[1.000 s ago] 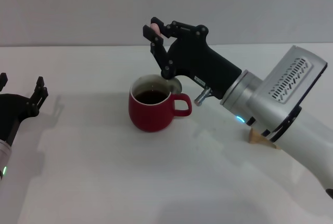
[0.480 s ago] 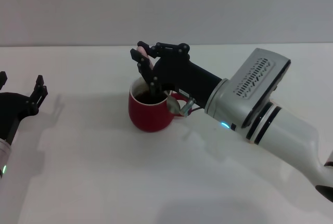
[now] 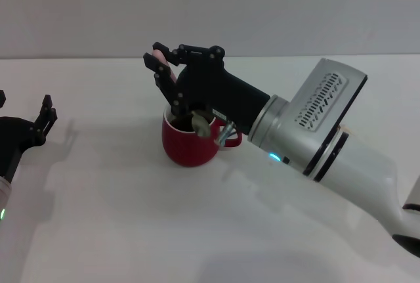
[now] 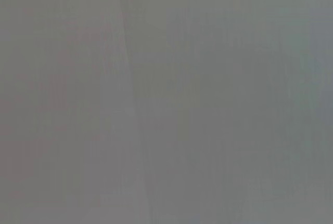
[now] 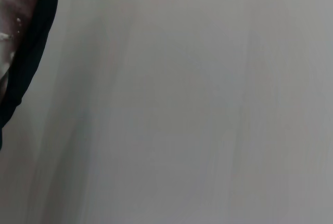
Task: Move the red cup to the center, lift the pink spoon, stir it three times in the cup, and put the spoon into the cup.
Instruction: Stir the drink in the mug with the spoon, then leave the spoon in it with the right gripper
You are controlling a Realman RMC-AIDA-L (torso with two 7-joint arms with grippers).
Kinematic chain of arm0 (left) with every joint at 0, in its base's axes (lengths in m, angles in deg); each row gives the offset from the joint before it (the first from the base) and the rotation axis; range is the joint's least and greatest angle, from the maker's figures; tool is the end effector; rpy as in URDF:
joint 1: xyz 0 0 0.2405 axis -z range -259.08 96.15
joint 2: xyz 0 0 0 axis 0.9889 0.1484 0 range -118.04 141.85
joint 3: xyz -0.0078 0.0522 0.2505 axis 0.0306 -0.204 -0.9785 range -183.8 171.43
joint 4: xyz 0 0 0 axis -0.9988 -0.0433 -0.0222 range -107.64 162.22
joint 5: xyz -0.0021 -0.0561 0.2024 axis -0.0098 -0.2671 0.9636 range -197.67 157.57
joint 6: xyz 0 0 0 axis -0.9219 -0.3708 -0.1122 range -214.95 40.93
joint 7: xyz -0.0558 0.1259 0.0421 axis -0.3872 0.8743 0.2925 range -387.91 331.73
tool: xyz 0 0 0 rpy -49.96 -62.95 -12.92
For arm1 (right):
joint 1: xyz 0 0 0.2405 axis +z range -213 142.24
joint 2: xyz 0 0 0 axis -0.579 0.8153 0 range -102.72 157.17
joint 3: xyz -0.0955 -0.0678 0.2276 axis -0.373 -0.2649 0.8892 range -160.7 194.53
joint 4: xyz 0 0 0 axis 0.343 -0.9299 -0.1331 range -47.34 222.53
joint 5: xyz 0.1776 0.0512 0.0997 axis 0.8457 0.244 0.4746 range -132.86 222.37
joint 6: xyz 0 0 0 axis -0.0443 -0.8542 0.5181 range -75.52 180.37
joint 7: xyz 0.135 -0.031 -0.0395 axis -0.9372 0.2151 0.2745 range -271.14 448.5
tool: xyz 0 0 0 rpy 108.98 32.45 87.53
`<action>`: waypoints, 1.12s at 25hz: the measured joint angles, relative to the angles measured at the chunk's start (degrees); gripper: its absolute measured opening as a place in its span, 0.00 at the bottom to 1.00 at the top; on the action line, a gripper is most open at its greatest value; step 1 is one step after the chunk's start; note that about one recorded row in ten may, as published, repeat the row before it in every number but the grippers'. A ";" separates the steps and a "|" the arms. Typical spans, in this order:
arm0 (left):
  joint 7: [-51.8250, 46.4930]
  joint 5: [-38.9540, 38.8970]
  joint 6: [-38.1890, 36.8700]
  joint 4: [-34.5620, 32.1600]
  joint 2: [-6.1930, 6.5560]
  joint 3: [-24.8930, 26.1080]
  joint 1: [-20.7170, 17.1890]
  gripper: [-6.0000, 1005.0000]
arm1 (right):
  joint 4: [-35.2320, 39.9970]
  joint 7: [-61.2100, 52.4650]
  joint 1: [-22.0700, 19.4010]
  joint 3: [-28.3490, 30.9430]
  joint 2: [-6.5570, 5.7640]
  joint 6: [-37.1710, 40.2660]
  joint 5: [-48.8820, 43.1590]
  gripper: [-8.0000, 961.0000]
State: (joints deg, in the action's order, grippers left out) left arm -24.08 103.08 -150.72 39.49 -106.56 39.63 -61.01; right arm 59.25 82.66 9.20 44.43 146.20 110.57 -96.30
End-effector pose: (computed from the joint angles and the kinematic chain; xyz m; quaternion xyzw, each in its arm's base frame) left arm -0.3561 0.3103 -0.0115 -0.6826 -0.2266 -0.2143 0.6609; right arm 0.1142 0.3507 -0.1228 -0.8668 0.0040 0.3924 0.3077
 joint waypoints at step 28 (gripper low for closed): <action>0.04 0.00 0.05 -0.25 0.07 0.59 0.83 0.83 | 4.22 -0.21 1.73 9.31 0.29 -3.11 -11.45 0.15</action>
State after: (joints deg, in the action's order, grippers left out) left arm -24.04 103.09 -150.67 39.24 -106.48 40.22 -60.18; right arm 63.47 82.45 10.93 53.74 146.49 107.47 -107.75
